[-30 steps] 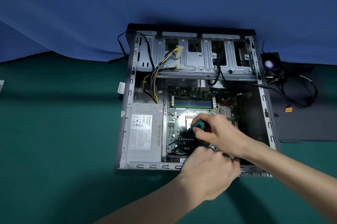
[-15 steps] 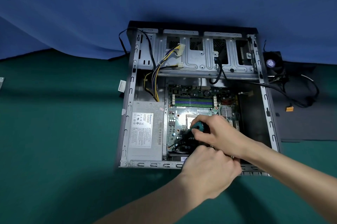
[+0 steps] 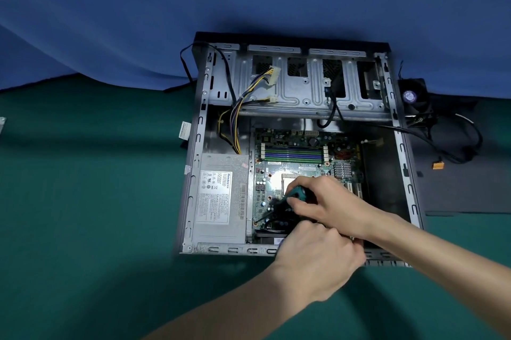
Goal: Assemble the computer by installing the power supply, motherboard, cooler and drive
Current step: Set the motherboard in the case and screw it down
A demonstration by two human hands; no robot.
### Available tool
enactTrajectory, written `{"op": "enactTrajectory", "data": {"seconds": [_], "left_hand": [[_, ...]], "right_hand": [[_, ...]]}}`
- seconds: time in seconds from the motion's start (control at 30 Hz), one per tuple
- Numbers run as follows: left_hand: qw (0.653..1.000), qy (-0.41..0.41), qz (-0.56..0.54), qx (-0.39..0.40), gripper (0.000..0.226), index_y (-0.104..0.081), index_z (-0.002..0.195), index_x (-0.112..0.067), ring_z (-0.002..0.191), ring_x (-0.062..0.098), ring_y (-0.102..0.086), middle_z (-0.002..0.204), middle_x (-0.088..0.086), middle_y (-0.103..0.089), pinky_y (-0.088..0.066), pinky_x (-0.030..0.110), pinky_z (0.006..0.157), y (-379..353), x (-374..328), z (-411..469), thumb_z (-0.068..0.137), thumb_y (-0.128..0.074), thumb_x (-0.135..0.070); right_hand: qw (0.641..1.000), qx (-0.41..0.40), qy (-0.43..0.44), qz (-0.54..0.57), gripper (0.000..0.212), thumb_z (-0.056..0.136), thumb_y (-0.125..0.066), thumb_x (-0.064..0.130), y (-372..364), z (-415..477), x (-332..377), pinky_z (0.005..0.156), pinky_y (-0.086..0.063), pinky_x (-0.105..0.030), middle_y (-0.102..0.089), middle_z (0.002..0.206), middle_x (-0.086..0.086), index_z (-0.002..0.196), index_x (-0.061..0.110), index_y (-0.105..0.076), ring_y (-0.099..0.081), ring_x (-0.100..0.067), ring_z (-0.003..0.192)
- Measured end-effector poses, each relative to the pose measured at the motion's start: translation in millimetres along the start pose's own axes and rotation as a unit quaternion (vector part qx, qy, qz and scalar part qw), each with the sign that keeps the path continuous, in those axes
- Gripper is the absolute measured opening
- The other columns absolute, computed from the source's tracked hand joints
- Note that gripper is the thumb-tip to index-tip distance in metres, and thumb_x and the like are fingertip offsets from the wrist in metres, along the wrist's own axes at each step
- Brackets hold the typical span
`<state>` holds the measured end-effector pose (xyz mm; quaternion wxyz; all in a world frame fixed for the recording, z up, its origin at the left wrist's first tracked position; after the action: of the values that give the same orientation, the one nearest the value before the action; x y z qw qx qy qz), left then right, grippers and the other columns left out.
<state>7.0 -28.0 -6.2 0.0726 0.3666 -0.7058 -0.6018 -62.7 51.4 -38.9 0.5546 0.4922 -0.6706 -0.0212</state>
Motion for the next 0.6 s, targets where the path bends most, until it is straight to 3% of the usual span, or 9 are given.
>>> {"op": "enactTrajectory", "data": {"seconds": [0.07,0.17,0.27,0.33,0.4,0.47,0.53,0.6], "left_hand": [[1.0,-0.008,-0.003,-0.022,0.026,-0.061,0.104,-0.016,0.045,0.023,-0.034,0.064,-0.001,-0.059,-0.011,0.023,0.04,-2,0,0,0.078,-0.063,-0.014],[0.999,0.008,-0.01,-0.034,0.044,-0.043,0.132,-0.013,0.064,0.03,-0.054,0.086,0.007,-0.06,-0.026,0.03,0.045,-3,5,-3,0.089,-0.05,-0.008],[0.994,0.048,-0.072,-0.06,0.024,-0.051,0.119,-0.011,0.079,0.035,-0.058,0.092,0.012,-0.06,-0.037,0.038,0.055,6,15,-9,0.099,-0.041,-0.02],[0.972,0.109,-0.168,-0.123,0.04,-0.064,0.103,-0.009,0.086,0.03,-0.06,0.09,0.01,-0.067,-0.045,0.04,0.068,13,27,-21,0.101,-0.038,-0.039],[0.933,0.161,-0.237,-0.219,0.038,-0.071,0.083,-0.012,0.075,0.02,-0.062,0.075,0.002,-0.069,-0.049,0.038,0.067,21,40,-40,0.091,-0.056,-0.046],[0.893,0.269,-0.207,-0.294,0.034,-0.063,0.069,-0.022,0.062,0.012,-0.056,0.061,-0.011,-0.059,-0.044,0.029,0.058,28,64,-58,0.073,-0.071,-0.054],[0.89,0.342,-0.129,-0.272,0.043,-0.054,0.075,-0.029,0.075,0.008,-0.048,0.069,-0.017,-0.048,-0.028,0.021,0.06,29,87,-69,0.058,-0.073,-0.063],[0.919,0.318,-0.086,-0.217,0.06,-0.058,0.093,-0.027,0.097,0.011,-0.04,0.089,-0.017,-0.048,-0.021,0.021,0.075,26,100,-67,0.05,-0.076,-0.064]], "right_hand": [[0.998,0.032,0.021,-0.041,0.018,0.092,-0.06,0.034,3,2,6,0.061,-0.044,-0.022,-0.06,0.067,0.009,0.098,0.018,-0.065,-0.051,-0.004,0.058],[0.988,0.089,0.051,-0.116,0.028,0.093,-0.057,0.042,9,9,18,0.064,-0.043,-0.028,-0.06,0.068,0.002,0.093,0.015,-0.064,-0.051,-0.01,0.063],[0.981,0.11,0.064,-0.146,0.039,0.093,-0.057,0.044,10,21,30,0.06,-0.038,-0.033,-0.053,0.061,-0.003,0.078,0.008,-0.058,-0.045,-0.016,0.059],[0.977,0.115,0.066,-0.165,0.04,0.092,-0.058,0.038,9,27,36,0.055,-0.032,-0.034,-0.048,0.059,-0.005,0.071,0.005,-0.054,-0.041,-0.019,0.059],[0.972,0.12,0.063,-0.19,0.024,0.086,-0.059,0.022,7,33,39,0.053,-0.029,-0.032,-0.047,0.061,-0.004,0.07,0.006,-0.052,-0.044,-0.024,0.064],[0.973,0.12,0.05,-0.192,0.023,0.085,-0.061,0.022,7,35,41,0.055,-0.034,-0.032,-0.045,0.062,-0.001,0.07,0.01,-0.05,-0.046,-0.027,0.066],[0.978,0.106,0.037,-0.174,0.038,0.09,-0.061,0.041,7,36,42,0.055,-0.036,-0.033,-0.046,0.061,-0.002,0.069,0.012,-0.048,-0.045,-0.022,0.06],[0.98,0.092,0.034,-0.172,0.044,0.091,-0.058,0.049,5,36,45,0.052,-0.03,-0.031,-0.045,0.06,-0.001,0.066,0.017,-0.042,-0.043,-0.017,0.056]]}}
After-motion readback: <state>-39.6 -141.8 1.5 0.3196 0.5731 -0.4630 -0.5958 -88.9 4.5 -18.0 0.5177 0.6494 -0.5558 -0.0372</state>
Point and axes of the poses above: each hand's wrist, its own z-axis towards the middle knuckle, its own y-axis out of the back of the hand, x = y × z, the point moved 2 cm from there along z, towards the middle knuckle
